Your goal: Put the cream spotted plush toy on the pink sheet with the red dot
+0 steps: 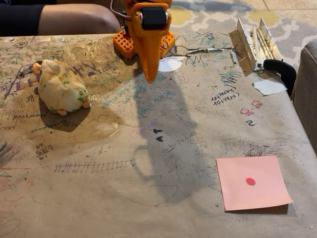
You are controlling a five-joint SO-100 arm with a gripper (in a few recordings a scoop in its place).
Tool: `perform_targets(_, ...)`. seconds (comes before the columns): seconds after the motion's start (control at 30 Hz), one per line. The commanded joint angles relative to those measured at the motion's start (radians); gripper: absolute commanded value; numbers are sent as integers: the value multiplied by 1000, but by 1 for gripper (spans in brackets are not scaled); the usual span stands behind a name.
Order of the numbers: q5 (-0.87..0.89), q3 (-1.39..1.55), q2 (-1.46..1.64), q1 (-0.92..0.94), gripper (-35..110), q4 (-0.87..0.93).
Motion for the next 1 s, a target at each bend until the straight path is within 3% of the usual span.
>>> perform_targets(0.0, -43, -130, 0, 126, 0, 5)
perform_targets(0.3, -195, -241, -305, 603, 6, -43)
perform_targets(0.5, -295, -267, -407, 781, 27, -38)
perform_targets(0.97, -495, -204, -689, 1005, 29, -224)
